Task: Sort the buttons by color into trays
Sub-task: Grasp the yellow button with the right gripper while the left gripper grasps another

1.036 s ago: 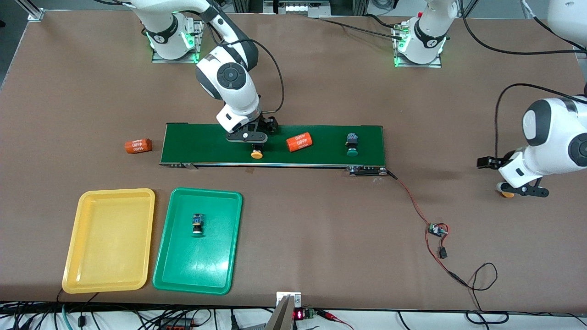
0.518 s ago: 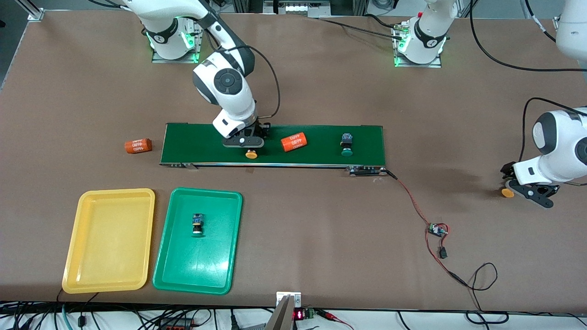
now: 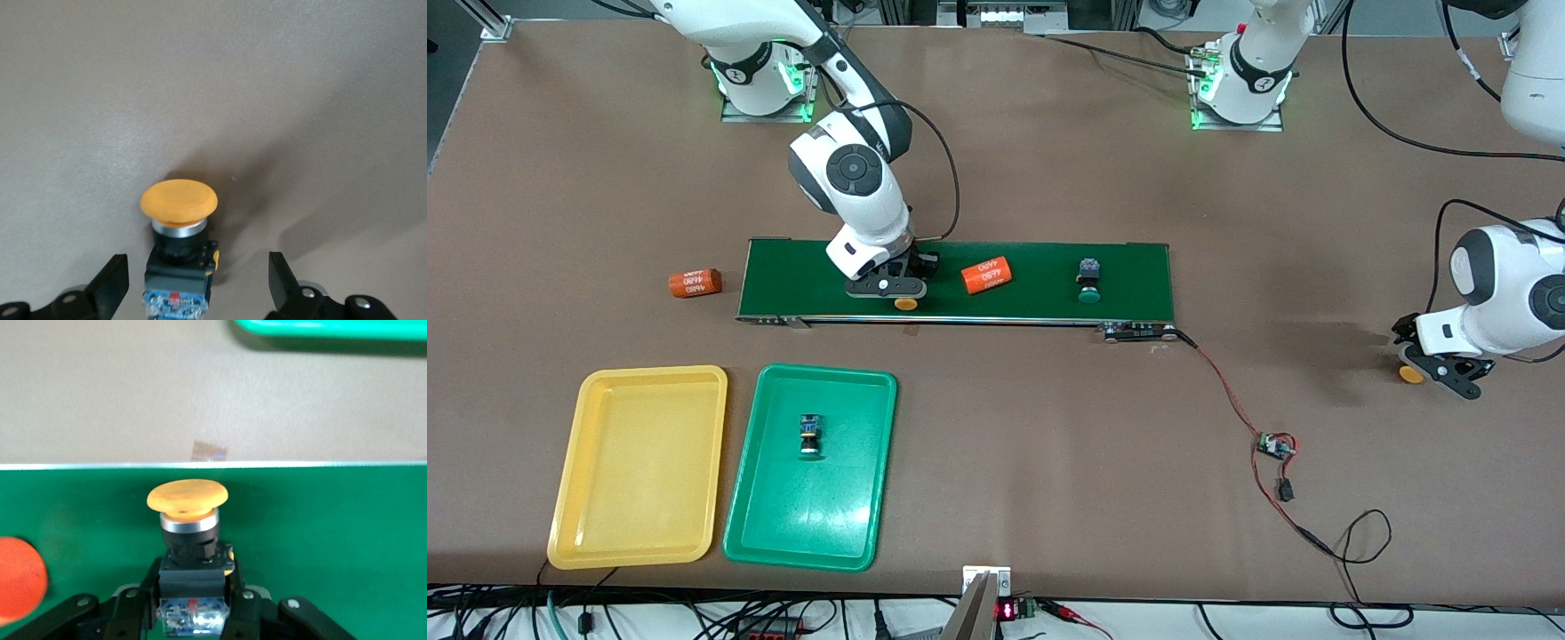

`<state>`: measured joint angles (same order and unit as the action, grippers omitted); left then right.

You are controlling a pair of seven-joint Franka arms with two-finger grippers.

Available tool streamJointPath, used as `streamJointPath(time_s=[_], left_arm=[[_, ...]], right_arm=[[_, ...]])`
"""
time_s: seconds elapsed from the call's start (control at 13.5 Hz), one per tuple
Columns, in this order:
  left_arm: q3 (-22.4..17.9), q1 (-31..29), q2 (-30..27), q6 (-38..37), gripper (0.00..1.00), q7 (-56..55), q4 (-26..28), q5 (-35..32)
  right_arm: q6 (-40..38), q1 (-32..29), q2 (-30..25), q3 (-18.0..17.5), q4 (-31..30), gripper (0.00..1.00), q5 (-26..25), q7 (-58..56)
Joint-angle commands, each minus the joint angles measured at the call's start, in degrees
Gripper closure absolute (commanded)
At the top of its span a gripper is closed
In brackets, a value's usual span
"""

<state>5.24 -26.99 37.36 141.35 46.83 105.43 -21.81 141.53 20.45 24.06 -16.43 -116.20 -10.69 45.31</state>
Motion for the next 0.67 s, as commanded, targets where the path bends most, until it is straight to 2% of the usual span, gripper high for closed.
streamJointPath(time_s=[0.0,0.22,0.3,0.44,0.59], left_arm=[[-0.14,0.0,0.96,0.24,0.59,1.51,-1.36,-0.6],[-0.06,0.18,-0.09,-0.02,0.88,1.25,-1.36,-0.6],[0.12,0.53,-0.96,-0.63,0.95,1.07,-1.28,-0.6],[1.69,1.06,-3.86,-5.52,0.9,0.8,-1.19,-0.6],[6.51,1.85,-7.9,-15.09,0.9,0.89,-1.28,-0.51]], right_arm=[[-4.58,-0.59,-2.61,1.22,2.28,0.89,0.49,-1.36],[-10.81,-4.35,-5.77,3.15,4.39,0.89,0.49,-8.99],[-13.01,-6.11,-6.47,3.94,5.19,0.89,0.4,-12.06],[-13.91,-7.96,-7.18,7.35,6.07,0.89,0.4,-18.56],[-14.17,-8.15,-7.71,13.06,7.64,0.89,0.32,-24.45]])
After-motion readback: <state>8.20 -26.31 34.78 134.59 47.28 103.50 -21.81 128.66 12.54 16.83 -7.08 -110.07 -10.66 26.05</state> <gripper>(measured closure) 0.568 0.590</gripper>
